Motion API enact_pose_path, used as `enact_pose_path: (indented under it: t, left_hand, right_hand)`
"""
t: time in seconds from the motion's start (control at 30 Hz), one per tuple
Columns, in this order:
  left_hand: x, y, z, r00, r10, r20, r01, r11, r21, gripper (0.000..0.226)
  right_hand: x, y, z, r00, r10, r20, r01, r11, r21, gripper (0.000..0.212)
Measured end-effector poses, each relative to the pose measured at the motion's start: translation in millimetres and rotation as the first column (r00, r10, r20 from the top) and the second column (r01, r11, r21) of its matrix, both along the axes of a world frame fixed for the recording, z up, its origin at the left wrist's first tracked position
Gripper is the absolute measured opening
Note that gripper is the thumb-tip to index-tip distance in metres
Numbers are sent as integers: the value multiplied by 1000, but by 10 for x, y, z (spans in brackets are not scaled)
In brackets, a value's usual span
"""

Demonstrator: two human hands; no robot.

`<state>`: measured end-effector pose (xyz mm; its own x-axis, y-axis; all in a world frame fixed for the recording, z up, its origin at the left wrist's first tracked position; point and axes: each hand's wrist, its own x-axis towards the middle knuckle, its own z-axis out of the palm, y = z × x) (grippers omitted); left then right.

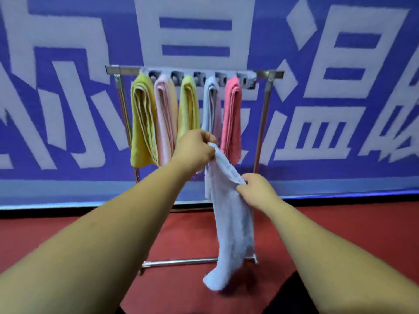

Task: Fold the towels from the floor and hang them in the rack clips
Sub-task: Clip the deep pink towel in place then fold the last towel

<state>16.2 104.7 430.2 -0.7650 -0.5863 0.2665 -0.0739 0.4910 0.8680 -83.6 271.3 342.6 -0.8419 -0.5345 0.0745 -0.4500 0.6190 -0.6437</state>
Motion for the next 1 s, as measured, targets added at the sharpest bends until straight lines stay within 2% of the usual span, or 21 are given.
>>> enact_pose_path:
  t: [0.13, 0.23, 0.33, 0.43, 0.5, 0.67, 0.77, 0.87, 0.93, 1.0]
  left_hand:
    - [144, -6, 705, 995, 63, -77, -79, 972, -222, 12]
    - [205, -7, 1096, 987, 102, -121, -127, 967, -219, 17]
    - [319, 85, 1389, 989, 127, -75, -145, 936, -320, 23]
    - [414, 159, 1569, 991, 132, -15, -127, 913, -388, 20]
    - [448, 149, 1606, 991, 132, 12, -118, 925, -361, 16]
    - [479, 149, 1573, 999, 2, 36, 0, 999, -54, 14]
    - [406, 173, 1576, 1000, -7, 27, 7, 1000, -14, 12]
    - [271, 140, 1564, 996, -81, 26, 81, 997, -3, 15]
    - [173, 104, 1534, 988, -148, 42, 148, 989, -3, 17]
    - [119, 92, 1499, 971, -225, 80, 226, 974, -8, 15]
  right_hand:
    - [-30, 252, 532, 997, -37, -72, 34, 998, -48, 13]
    - [-94, 374, 788, 993, -68, -93, 61, 995, -74, 13]
    - [-125, 462, 973, 991, -77, -108, 66, 993, -100, 15]
    - [-179, 518, 1115, 985, -91, -145, 75, 991, -113, 18]
    - [-217, 530, 1178, 983, -101, -151, 83, 989, -123, 19]
    - [-230, 464, 1236, 980, -74, -182, 63, 996, -63, 21]
    - [-236, 392, 1258, 984, -61, -167, 54, 997, -50, 22]
    - [-217, 294, 1311, 995, -11, -103, 6, 999, -49, 20]
    - [-182, 202, 1406, 996, 85, 10, -81, 977, -198, 14]
    - [-94, 133, 1564, 934, 287, 212, -158, 866, -474, 10]
